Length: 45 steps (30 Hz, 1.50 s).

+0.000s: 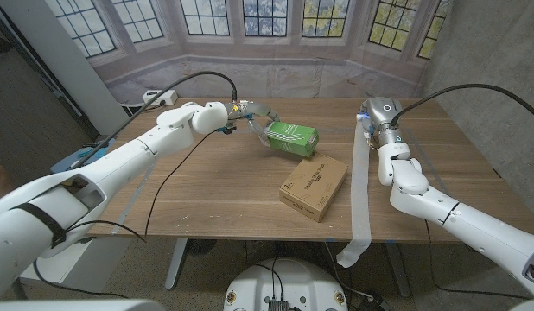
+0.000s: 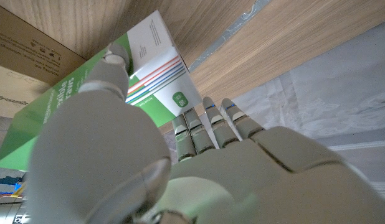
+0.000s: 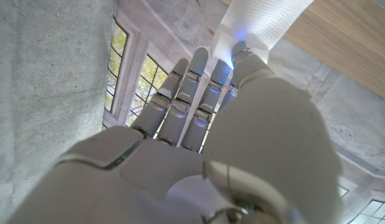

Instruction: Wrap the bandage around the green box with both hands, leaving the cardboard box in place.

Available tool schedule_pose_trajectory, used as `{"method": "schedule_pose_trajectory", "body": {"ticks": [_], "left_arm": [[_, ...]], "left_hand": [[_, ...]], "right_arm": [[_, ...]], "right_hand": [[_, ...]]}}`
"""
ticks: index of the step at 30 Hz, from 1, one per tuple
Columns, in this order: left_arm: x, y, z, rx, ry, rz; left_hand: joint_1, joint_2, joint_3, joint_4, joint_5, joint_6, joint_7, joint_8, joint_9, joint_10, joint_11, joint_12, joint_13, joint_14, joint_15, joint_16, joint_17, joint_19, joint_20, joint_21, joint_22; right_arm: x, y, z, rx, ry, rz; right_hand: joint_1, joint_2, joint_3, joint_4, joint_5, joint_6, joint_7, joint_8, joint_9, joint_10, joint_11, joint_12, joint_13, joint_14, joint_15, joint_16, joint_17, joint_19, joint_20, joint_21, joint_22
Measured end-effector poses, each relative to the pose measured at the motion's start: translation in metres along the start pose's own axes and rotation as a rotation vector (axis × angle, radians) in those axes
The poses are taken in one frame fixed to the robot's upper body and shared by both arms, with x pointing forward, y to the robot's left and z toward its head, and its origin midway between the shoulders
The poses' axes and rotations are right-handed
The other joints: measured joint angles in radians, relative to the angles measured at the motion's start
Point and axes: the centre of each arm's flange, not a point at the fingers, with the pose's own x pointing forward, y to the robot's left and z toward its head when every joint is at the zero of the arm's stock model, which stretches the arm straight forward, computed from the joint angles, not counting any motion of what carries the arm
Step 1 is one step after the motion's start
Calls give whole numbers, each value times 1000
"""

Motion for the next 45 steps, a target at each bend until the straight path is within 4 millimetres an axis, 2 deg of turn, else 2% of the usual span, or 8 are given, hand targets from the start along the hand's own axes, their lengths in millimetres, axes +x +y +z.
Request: {"method": "schedule_pose_trajectory", "body": {"ticks": [9,11,22,45], "left_arm": [[2,1,2,-2,-4,2],[2,1,2,-4,-2,4],[3,4,1,-13,7,11],[23,21,14,-21,-15,26]], "left_hand": [[0,0,0,0,0,0,0,0,0,0,0,-1,0,0,0,0,0,0,0,0,0],[0,0,0,0,0,0,0,0,-3,0,0,-3,0,0,0,0,0,0,0,0,0],[0,0,0,0,0,0,0,0,-5,0,0,-5,0,0,0,0,0,0,0,0,0],[0,0,0,0,0,0,0,0,-4,0,0,-11,6,-4,4,0,0,-5,5,0,0]], "right_arm": [[1,-5,9,11,-32,-31],[9,-8,15,25,-35,-47],[23,-17,29,39,-75,-94],[37,-32,42,49,-98,-153]], "right_hand": [[1,-1,0,0,0,0,0,0,0,1,1,-4,0,6,-2,-6,5,0,0,0,0],[0,0,0,0,0,0,0,-6,0,1,1,-4,-1,6,-2,-10,5,0,0,0,0],[-1,0,-4,4,-1,0,0,-6,0,2,1,-8,-3,10,1,-13,7,2,2,0,0],[-1,0,-4,4,1,0,0,-6,0,7,3,-4,7,15,-4,-17,14,2,2,0,0]]}}
